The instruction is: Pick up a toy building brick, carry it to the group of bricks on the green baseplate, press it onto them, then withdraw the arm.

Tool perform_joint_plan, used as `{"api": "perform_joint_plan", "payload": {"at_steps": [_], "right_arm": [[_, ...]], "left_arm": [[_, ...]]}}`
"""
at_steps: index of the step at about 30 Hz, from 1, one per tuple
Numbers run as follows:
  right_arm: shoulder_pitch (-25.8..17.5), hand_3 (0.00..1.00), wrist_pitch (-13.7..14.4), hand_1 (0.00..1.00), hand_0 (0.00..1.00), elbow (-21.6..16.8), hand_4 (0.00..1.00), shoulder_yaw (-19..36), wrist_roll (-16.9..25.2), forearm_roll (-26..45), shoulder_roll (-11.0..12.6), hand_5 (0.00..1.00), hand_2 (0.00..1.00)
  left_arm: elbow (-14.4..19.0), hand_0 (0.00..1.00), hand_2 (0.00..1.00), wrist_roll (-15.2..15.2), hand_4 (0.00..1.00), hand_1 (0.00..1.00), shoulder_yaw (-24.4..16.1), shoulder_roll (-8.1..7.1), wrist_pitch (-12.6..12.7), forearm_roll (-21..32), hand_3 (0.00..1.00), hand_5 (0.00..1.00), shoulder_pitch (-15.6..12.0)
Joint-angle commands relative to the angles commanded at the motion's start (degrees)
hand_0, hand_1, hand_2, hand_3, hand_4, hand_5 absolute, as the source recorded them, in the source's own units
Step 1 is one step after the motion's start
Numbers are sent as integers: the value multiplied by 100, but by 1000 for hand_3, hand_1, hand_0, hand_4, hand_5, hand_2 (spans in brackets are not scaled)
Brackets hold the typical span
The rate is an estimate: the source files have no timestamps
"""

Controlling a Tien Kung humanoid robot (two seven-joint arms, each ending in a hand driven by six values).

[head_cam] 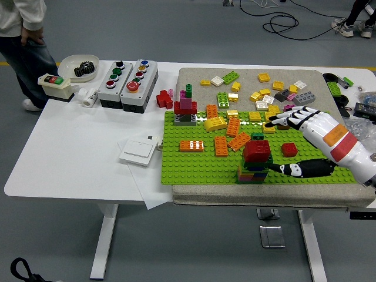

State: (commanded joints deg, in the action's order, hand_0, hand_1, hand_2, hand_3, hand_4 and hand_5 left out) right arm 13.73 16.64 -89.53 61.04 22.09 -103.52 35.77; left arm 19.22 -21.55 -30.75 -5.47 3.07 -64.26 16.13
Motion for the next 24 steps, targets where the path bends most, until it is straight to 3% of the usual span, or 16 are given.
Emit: {"api": "perform_joint_plan", "payload": {"at_steps": [8, 9, 14, 20, 21, 24], "right_arm": [[-8, 778, -54, 773, 867, -15, 943, 435, -497, 1937, -198, 622, 803], [-15, 836, -73, 799, 872, -26, 961, 523, -583, 2197, -228, 635, 833], [-51, 836, -132, 799, 872, -40, 961, 743, -743, 3367, -303, 635, 833], [-134, 848, -293, 790, 852, -15, 982, 1124, -914, 4819, -471, 668, 835], [-152, 862, -344, 778, 850, -3, 998, 1191, -969, 5080, -513, 744, 836], [-187, 862, -450, 778, 850, 34, 998, 1339, -1108, 5788, -633, 744, 836]], "left_arm": [[-1, 667, 712, -4, 671, 697, -8, 0, -3, -11, 587, 661, -17], [-1, 667, 712, -4, 671, 697, -6, -1, -4, -8, 588, 661, -21], [-1, 667, 712, 1, 671, 697, 4, -4, 0, 5, 588, 661, -25], [0, 667, 711, -4, 671, 697, -9, -6, -7, -19, 587, 661, -32], [1, 667, 712, -6, 671, 698, -13, -6, -9, -24, 587, 661, -35], [0, 667, 712, -10, 671, 698, -24, -8, -15, -39, 587, 661, -41]]}}
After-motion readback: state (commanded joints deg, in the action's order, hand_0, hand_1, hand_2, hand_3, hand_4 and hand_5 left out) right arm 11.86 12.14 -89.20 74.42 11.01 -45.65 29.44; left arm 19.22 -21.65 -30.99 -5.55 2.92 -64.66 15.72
